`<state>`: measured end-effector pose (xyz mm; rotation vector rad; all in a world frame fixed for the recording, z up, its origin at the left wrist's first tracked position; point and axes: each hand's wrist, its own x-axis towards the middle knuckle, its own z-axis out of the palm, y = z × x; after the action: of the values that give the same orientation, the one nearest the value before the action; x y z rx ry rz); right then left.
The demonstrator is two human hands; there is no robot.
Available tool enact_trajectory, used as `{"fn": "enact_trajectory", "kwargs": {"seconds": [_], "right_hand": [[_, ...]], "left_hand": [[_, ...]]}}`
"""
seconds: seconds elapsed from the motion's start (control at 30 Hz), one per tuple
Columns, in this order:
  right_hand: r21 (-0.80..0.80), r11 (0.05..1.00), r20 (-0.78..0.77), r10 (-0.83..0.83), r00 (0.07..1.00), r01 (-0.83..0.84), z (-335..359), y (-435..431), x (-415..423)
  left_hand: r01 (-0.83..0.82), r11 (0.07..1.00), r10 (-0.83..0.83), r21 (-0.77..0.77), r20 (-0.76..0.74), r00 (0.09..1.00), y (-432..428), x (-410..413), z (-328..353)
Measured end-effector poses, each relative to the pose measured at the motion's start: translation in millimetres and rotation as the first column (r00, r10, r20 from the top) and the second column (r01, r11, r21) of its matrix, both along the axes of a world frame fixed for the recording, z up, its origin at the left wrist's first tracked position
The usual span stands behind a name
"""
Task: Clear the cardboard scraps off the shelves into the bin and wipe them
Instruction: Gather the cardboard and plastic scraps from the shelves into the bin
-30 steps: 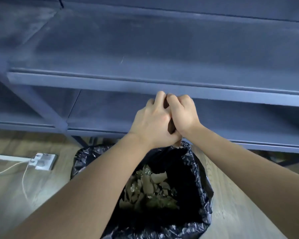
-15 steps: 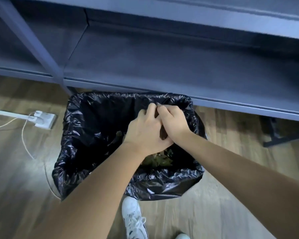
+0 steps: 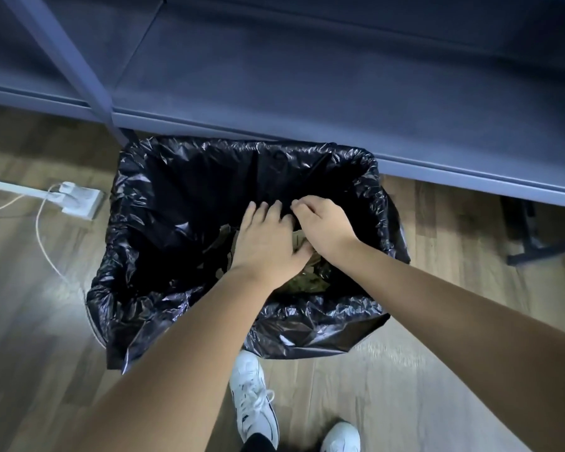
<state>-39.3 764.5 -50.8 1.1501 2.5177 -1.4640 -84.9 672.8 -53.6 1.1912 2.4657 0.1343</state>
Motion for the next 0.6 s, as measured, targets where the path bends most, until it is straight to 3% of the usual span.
{"fn": "enact_trajectory", "kwargs": {"seconds": [0.33, 0.6], "right_hand": [[-0.002, 0.999, 0.006, 0.035, 0.999, -0.035, 22, 0, 9], [0.057, 0.998, -0.123, 0.01, 0.992, -0.003, 164, 20, 3]], "left_hand": [[0.047, 0.999, -0.047, 0.015, -0.02, 0.999, 5, 13, 27], [0.112, 0.986, -0.082, 0.126, -0.227, 0.97, 28, 3, 174]]}}
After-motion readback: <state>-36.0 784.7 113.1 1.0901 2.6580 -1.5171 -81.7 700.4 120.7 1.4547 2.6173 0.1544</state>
